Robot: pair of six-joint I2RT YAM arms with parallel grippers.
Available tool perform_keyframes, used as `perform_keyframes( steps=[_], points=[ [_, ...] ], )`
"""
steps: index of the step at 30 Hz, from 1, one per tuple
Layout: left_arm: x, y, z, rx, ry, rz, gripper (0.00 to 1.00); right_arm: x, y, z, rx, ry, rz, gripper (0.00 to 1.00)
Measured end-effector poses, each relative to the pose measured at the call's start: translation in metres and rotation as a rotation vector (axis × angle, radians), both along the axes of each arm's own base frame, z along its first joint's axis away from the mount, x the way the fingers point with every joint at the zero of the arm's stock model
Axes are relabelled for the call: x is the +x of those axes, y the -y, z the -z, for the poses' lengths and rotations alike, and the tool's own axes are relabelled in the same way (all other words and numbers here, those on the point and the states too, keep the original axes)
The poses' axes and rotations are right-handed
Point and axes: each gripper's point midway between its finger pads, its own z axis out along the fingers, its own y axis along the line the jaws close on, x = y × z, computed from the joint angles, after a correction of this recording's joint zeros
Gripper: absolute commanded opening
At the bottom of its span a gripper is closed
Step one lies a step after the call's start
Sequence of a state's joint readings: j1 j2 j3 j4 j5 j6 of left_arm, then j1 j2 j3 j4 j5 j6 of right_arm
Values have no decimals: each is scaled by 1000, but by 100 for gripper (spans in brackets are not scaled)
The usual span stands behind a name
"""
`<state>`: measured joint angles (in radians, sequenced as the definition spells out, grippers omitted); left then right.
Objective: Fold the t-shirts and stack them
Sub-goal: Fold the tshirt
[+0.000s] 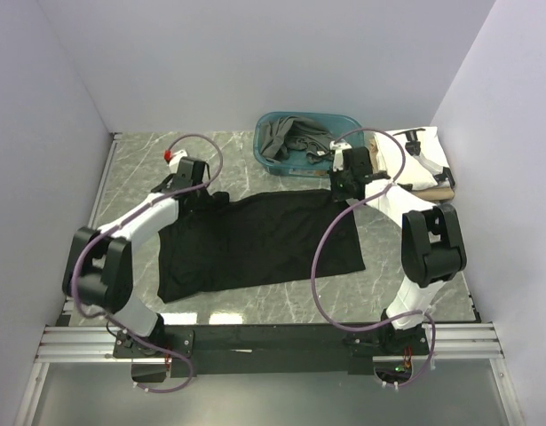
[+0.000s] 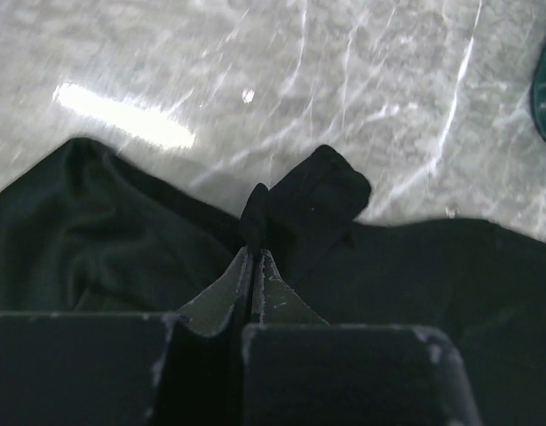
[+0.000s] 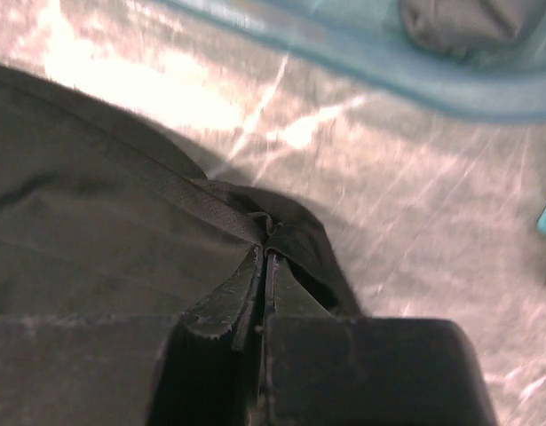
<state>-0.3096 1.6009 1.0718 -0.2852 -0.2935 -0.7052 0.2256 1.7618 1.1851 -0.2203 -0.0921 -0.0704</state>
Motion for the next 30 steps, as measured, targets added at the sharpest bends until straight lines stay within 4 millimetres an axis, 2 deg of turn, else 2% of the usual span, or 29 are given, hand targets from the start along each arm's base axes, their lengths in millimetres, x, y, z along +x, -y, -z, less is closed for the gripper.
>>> perform_keyframes(
  steps=[4, 7, 11, 23, 30],
  points=[
    [-24, 2, -13, -13, 34, -19, 1, -14, 4, 3, 5, -14, 27, 0],
    [-44, 8, -21, -28, 56, -24, 1, -18, 7, -2, 8, -2, 48, 0],
    [-67, 11, -21, -47, 60, -33, 1, -19, 10, -10, 15, 26, 75, 0],
    [-132, -7, -9, -88, 25, -122, 1, -41, 19, -9, 26, 31, 142, 0],
    [-152, -20, -21, -140, 63, -183, 1, -60, 25, -10, 37, 46, 187, 0]
  ],
)
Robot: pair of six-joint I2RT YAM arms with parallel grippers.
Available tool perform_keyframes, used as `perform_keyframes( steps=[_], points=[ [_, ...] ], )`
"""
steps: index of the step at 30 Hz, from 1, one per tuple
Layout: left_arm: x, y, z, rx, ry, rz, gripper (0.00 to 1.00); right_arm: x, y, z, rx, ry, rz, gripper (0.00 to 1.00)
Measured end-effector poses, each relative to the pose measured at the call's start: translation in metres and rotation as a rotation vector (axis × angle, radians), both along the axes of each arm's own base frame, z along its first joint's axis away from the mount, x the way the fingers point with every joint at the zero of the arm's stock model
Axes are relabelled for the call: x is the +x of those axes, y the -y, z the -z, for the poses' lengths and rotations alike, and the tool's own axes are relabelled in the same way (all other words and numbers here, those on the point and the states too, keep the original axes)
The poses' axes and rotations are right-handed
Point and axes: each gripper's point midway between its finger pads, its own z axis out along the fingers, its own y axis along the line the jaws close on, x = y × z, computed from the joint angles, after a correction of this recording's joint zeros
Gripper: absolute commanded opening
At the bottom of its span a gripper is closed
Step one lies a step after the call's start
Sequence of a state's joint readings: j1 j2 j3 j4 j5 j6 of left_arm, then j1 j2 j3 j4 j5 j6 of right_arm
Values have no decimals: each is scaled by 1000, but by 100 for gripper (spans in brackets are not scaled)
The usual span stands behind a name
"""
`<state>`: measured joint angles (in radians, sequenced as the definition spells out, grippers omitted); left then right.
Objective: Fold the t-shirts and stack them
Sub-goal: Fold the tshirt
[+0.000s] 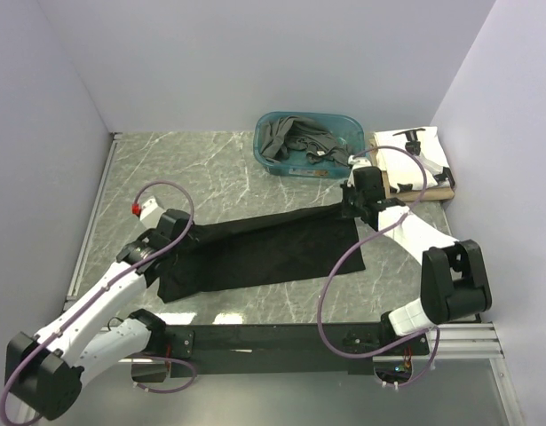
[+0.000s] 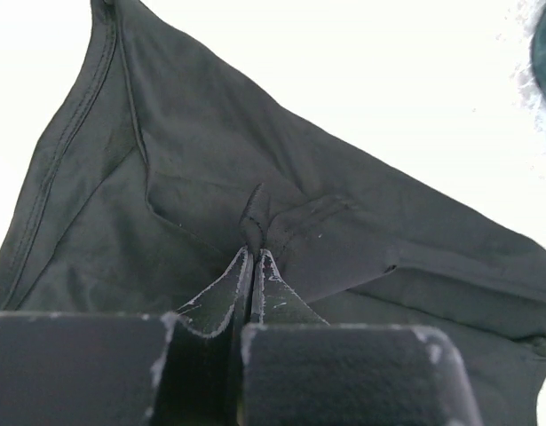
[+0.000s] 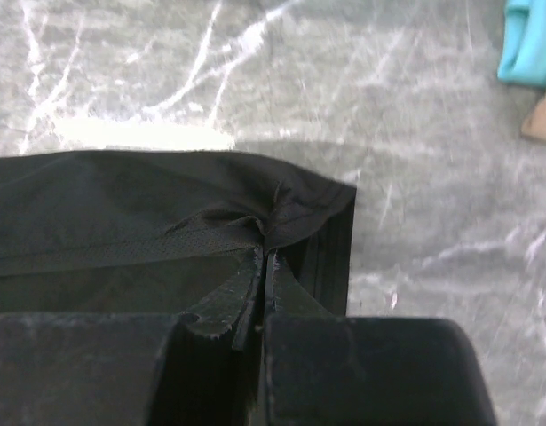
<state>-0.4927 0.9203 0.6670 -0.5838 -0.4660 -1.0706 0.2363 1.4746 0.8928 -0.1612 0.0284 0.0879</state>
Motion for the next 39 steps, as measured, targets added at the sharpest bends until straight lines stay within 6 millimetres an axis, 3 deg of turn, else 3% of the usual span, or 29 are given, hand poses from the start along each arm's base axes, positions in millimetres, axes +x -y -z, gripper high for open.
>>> perform_keyframes(
  steps=[6, 8, 10, 11, 13, 15, 17, 18, 19, 22, 28, 33, 39],
  points=[
    [-13, -5, 9, -20, -12, -12, 1, -22, 3, 3, 3, 1, 33, 2],
    [-19, -6, 17, -22, -37, -11, 1, -27, 3, 4, 16, -1, 55, 14],
    [-25, -6, 23, -30, -56, -11, 6, -31, 3, 5, 17, -5, 75, 18],
    [-28, -6, 25, -32, -66, -10, 23, -35, 4, 6, 13, -11, 92, 27],
    [-35, -5, 28, -50, -86, -8, 38, -43, 5, 7, 7, -22, 127, 39],
    [-42, -5, 31, -63, -105, -6, 64, -55, 8, 7, 2, -37, 173, 43],
    [-49, -4, 30, -91, -111, -8, 80, -68, 13, 2, 3, -39, 219, 55],
    [-52, -3, 27, -112, -106, -8, 98, -74, 17, -2, 4, -34, 243, 59],
    [-54, -2, 23, -133, -92, -8, 99, -79, 21, -8, 8, -24, 266, 73],
    [-55, -1, 11, -178, -39, -5, 99, -86, 26, -34, 57, 42, 319, 85],
    [-44, 2, 3, -169, -3, 8, 99, -80, 8, -64, 187, 128, 272, 89],
    [-18, 14, 10, -104, -38, 40, 99, -58, -24, -57, 239, 51, 168, 89],
    [5, 26, 45, -33, -133, 66, 99, -25, -56, -26, 260, -73, 84, 89]
  ],
)
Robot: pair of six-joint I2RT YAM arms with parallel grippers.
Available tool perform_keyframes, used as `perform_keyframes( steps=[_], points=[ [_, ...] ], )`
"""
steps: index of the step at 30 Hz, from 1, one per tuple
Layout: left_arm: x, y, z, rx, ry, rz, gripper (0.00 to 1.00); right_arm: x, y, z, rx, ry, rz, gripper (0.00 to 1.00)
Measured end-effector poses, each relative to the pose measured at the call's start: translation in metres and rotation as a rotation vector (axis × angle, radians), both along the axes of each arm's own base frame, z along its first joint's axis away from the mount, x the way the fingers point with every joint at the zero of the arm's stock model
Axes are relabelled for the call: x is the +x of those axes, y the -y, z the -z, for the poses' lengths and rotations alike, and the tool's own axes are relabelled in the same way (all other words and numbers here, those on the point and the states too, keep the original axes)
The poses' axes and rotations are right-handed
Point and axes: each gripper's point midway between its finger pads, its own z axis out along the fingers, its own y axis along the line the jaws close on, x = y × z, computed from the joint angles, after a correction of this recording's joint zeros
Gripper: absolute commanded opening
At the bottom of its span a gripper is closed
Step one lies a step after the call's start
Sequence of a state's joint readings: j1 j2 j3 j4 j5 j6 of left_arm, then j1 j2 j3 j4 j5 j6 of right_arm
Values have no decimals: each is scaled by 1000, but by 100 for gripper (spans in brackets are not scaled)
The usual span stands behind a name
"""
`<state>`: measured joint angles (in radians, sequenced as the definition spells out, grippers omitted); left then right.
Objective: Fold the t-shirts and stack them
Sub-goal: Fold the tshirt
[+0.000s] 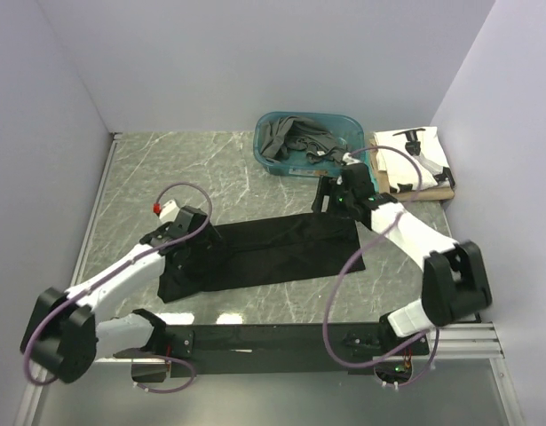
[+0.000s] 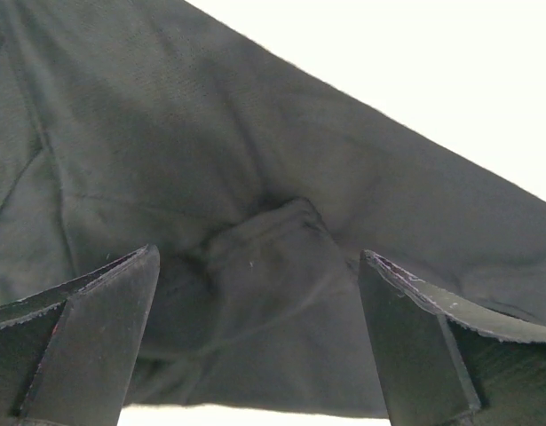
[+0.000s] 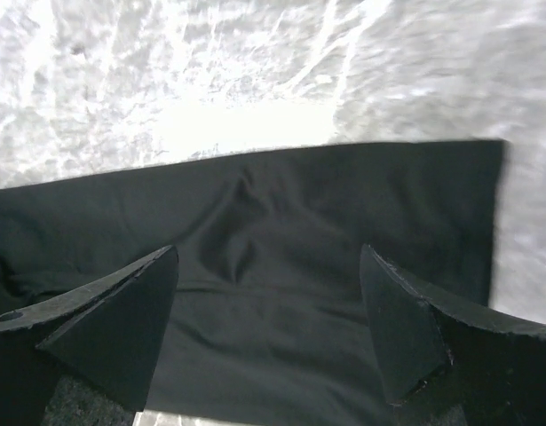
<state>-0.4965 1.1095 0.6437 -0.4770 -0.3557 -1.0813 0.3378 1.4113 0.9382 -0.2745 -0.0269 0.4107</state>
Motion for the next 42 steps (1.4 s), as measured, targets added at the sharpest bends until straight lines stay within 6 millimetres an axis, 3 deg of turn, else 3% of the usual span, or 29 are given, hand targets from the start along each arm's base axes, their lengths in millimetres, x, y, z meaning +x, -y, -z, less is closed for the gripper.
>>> perform_keyframes(
  steps=[4, 8, 13, 16, 20, 23, 27, 31, 34, 37, 42],
  points=[
    [10, -1, 22, -18, -53, -5, 99, 11, -12, 33, -3, -90, -38, 89],
    [16, -12, 45, -57, -102, -41, 99, 6, -18, 64, -2, -178, -66, 89],
    [34, -15, 44, -80, -68, -53, 99, -1, -23, 73, 24, -205, -94, 89],
    [53, -18, 44, -75, -48, -66, 99, -19, -26, 88, 33, -234, -124, 89],
    [95, -20, 42, -77, -13, -82, 99, -42, -44, 85, 69, -214, -197, 89],
    [135, -16, 39, -74, 7, -69, 99, -77, -70, 85, 84, -226, -312, 89],
    [204, -2, 35, -55, 32, -33, 100, -135, -110, 83, 89, -257, -493, 89],
    [286, 20, 33, -50, 85, 26, 99, -188, -139, 81, 95, -304, -642, 89],
    [334, 38, 28, -65, 130, 81, 100, -210, -153, 78, 88, -308, -719, 89],
    [364, 51, 25, -82, 188, 128, 99, -223, -166, 72, 79, -307, -776, 89],
    [378, 59, 23, -95, 231, 167, 99, -226, -189, 56, 85, -272, -832, 89]
  ],
)
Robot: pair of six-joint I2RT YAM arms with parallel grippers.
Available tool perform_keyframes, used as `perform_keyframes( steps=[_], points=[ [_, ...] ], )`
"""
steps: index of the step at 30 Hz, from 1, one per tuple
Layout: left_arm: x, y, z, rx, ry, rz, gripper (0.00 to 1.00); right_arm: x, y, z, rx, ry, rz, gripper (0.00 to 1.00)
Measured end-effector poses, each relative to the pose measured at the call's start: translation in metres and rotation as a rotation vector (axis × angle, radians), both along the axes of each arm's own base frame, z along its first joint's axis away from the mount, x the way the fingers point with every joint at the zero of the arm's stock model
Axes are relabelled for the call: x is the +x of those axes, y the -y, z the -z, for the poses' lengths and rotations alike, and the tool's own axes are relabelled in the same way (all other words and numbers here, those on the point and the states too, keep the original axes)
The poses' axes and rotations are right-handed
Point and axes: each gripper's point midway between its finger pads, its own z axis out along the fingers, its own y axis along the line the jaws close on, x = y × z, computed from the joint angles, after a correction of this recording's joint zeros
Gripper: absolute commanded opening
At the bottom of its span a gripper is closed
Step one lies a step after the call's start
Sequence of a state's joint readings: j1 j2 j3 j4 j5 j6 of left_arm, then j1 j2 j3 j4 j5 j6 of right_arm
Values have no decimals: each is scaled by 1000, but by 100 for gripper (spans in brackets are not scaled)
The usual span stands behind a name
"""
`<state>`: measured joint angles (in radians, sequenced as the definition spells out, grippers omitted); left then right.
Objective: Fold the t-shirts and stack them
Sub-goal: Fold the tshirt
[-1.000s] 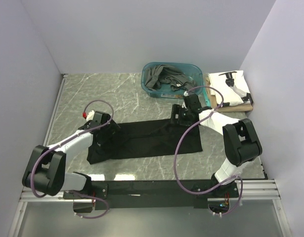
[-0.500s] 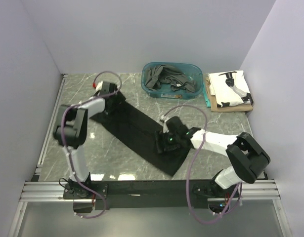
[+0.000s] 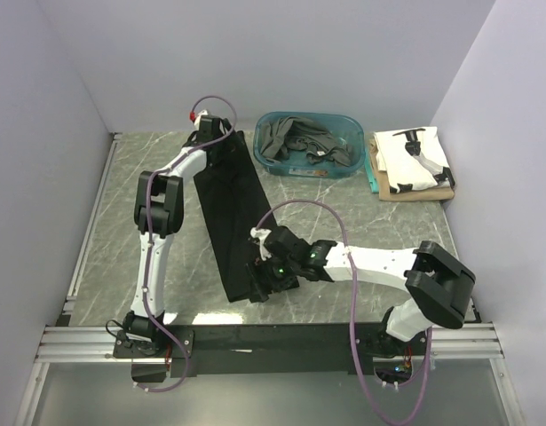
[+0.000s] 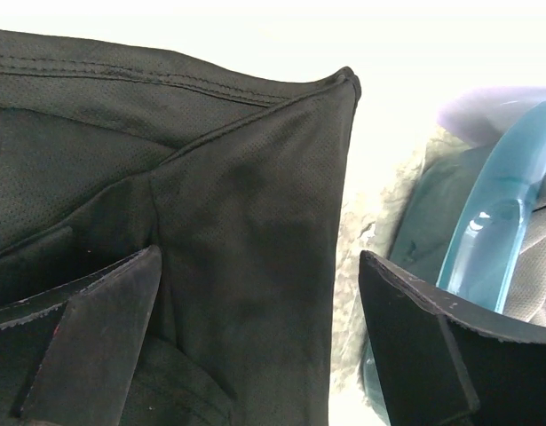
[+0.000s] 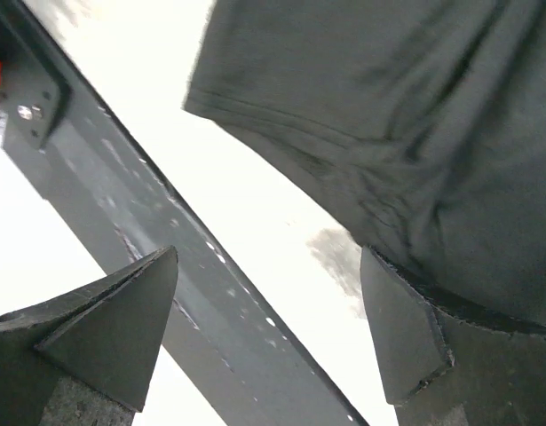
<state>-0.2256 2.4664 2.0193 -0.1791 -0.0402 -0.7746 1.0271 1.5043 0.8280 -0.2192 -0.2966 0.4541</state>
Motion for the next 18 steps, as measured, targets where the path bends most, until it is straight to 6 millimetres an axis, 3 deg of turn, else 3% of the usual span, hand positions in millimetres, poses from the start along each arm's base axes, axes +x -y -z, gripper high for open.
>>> perform_keyframes(
  steps=[13, 15, 18],
  points=[
    [3, 10, -12, -15, 45, 77, 99, -10, -18, -9, -7, 76, -67, 90],
    [1, 8, -22, -2, 55, 80, 99, -3, -16, -15, -10, 113, -37, 92],
    [-8, 6, -54, 4, 74, 87, 99, 9, -9, -35, 17, 191, 35, 94]
  ],
)
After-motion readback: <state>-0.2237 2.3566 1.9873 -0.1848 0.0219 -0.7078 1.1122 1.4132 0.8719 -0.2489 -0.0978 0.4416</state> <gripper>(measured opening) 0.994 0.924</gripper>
